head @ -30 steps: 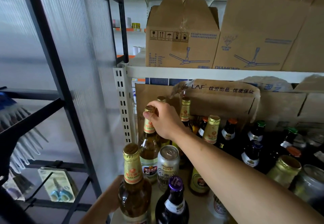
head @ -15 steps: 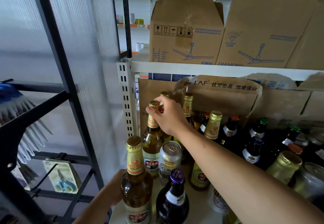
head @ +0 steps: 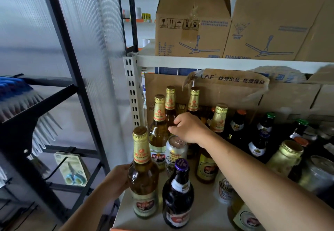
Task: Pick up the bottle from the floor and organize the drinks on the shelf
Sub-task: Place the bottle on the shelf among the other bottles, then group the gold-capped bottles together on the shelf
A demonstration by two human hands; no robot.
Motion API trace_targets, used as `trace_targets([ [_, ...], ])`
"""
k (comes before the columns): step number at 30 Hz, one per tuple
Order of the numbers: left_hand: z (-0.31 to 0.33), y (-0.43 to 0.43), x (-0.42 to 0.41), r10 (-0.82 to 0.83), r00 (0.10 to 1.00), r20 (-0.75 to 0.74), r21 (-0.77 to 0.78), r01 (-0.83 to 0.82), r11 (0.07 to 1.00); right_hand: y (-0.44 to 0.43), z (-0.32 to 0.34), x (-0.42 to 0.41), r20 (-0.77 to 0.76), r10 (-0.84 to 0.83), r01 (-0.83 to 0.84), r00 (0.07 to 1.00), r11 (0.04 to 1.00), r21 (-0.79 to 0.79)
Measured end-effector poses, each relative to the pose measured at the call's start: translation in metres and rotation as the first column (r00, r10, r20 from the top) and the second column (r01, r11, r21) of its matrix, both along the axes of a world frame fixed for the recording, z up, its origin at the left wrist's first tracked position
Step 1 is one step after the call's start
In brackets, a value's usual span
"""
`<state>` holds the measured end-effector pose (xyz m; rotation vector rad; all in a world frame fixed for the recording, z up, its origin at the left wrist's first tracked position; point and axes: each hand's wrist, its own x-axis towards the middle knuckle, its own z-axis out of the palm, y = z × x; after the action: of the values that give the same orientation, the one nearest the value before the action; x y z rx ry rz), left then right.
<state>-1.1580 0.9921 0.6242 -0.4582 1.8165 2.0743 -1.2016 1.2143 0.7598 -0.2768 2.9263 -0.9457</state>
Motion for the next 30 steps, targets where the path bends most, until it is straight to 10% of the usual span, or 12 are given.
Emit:
trace_targets([
  [5,-0.007,-0.02,0.006,0.048,0.999,0.005,0.011,-0.048,0.999,0.002,-0.017,0.013,0.182,0.03,-0.027,0.983,0.999,-0.017],
  [30,-0.028,-0.034,0.09,0.187,0.982,0.038,-0.003,-0.187,0.982,0.03,-0.005,0.073,-0.09,-0.002,0.007,0.996,0.998,0.056],
])
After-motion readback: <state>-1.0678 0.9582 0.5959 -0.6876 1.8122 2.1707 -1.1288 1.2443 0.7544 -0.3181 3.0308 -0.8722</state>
